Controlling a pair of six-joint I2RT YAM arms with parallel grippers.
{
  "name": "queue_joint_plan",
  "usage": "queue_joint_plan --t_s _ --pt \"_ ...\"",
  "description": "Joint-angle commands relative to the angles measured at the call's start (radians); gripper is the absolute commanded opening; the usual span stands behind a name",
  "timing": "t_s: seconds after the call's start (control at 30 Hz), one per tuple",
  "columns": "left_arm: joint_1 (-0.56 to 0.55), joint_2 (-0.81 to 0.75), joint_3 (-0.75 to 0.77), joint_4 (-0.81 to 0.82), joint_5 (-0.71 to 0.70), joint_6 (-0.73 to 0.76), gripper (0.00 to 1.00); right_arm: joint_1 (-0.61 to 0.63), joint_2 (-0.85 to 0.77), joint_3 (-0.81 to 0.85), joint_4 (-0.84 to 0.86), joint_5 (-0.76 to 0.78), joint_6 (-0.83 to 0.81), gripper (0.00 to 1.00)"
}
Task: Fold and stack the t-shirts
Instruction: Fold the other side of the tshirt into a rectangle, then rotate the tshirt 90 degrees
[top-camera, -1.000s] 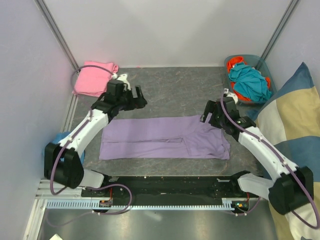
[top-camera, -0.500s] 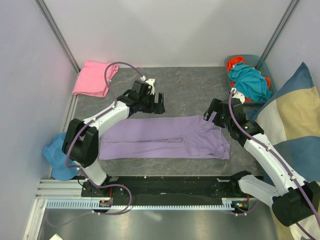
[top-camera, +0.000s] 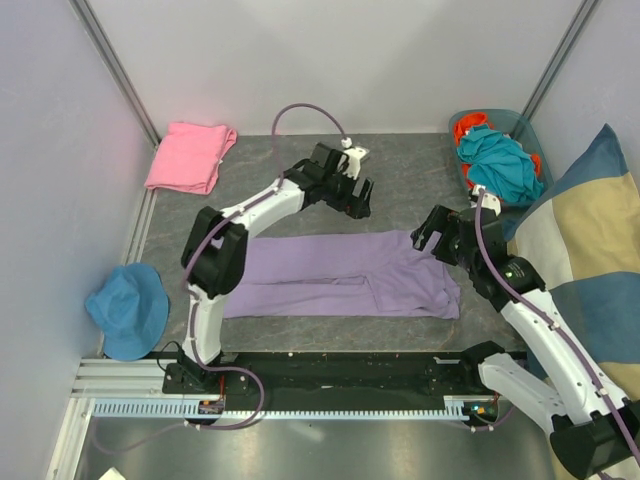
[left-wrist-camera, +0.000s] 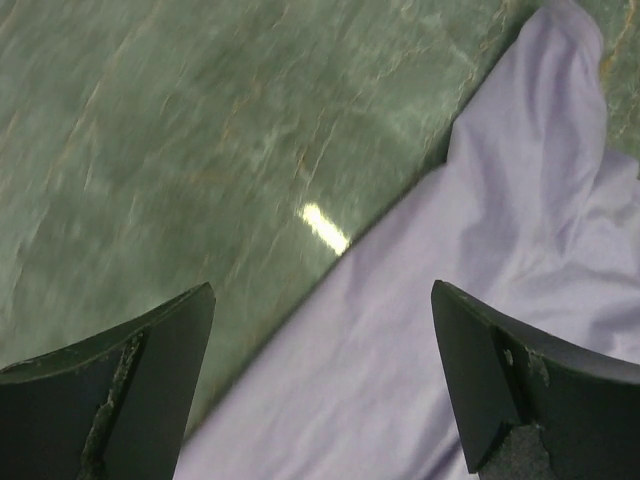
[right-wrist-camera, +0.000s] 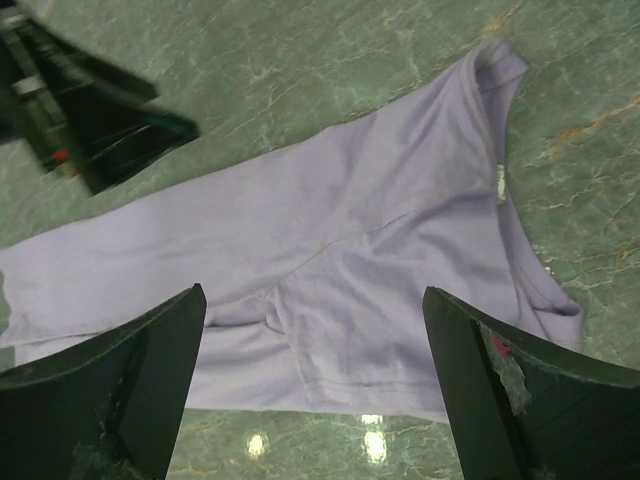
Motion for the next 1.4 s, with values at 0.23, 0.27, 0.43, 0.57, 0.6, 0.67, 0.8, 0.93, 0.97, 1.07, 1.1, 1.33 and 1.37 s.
queue_joint_plan --t_s 0.23,0.27,0.43,0.57,0.6,0.67,0.8,0.93,0.97,1.07,1.1,1.33,1.37 --pt "-0.066 0.245 0.271 -0.059 0.185 0.180 0.96 0.001 -0.066 -0.028 -0.063 -0.078 0.012 0.98" --pt "-0.072 0.253 0.274 -0.060 0.192 0.186 0.96 0.000 -0.071 -0.028 -0.066 -0.076 0.012 0.98" --pt "-0.108 0.299 0.291 -0.062 0.238 0.199 0.95 0.001 -0.077 -0.023 -0.078 -0.086 0.015 0.98" --pt "-0.128 0.342 0.315 -0.066 0.253 0.188 0.95 0.000 -0.083 -0.019 -0.088 -0.081 0.013 0.98" --pt "-0.132 0.346 0.318 -0.068 0.258 0.183 0.95 0.001 -0.083 -0.019 -0.088 -0.083 0.013 0.98" --pt "-0.144 0.361 0.325 -0.068 0.261 0.182 0.95 0.001 -0.085 -0.019 -0.092 -0.081 0.013 0.98" --pt "-0.158 0.380 0.326 -0.069 0.244 0.191 0.95 0.001 -0.085 -0.017 -0.098 -0.081 0.012 0.98" --pt "-0.158 0.394 0.338 -0.074 0.232 0.193 0.90 0.000 -0.088 -0.016 -0.101 -0.080 0.009 0.98" --pt "-0.158 0.397 0.343 -0.074 0.228 0.194 0.86 0.001 -0.088 -0.017 -0.104 -0.078 0.009 0.98" --pt "-0.160 0.409 0.357 -0.077 0.222 0.196 0.64 0.001 -0.089 -0.017 -0.111 -0.078 0.009 0.98" --pt "-0.160 0.415 0.358 -0.077 0.221 0.194 0.54 0.001 -0.089 -0.017 -0.111 -0.076 0.009 0.98" --pt "-0.158 0.443 0.400 -0.077 0.213 0.180 0.24 0.000 -0.091 -0.023 -0.123 -0.080 0.006 0.98" --pt "-0.158 0.446 0.406 -0.077 0.212 0.180 0.16 0.001 -0.091 -0.025 -0.124 -0.080 0.004 0.98"
